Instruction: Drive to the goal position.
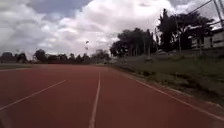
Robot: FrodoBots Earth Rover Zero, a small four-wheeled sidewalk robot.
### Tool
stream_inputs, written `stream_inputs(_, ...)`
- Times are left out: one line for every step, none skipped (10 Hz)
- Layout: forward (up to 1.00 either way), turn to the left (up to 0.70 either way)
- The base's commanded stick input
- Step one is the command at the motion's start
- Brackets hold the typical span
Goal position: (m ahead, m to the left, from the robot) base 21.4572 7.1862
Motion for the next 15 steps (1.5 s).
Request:
stream_inputs(0.60, 0.00)
stream_inputs(0.60, 0.00)
stream_inputs(0.60, 0.00)
stream_inputs(0.60, 0.00)
stream_inputs(0.60, 0.00)
stream_inputs(0.60, 0.00)
stream_inputs(0.60, 0.00)
stream_inputs(0.60, 0.00)
stream_inputs(0.60, 0.00)
stream_inputs(0.60, 0.00)
stream_inputs(0.60, 0.00)
stream_inputs(0.60, 0.00)
stream_inputs(0.60, 0.00)
stream_inputs(0.60, 0.00)
stream_inputs(0.60, 0.00)
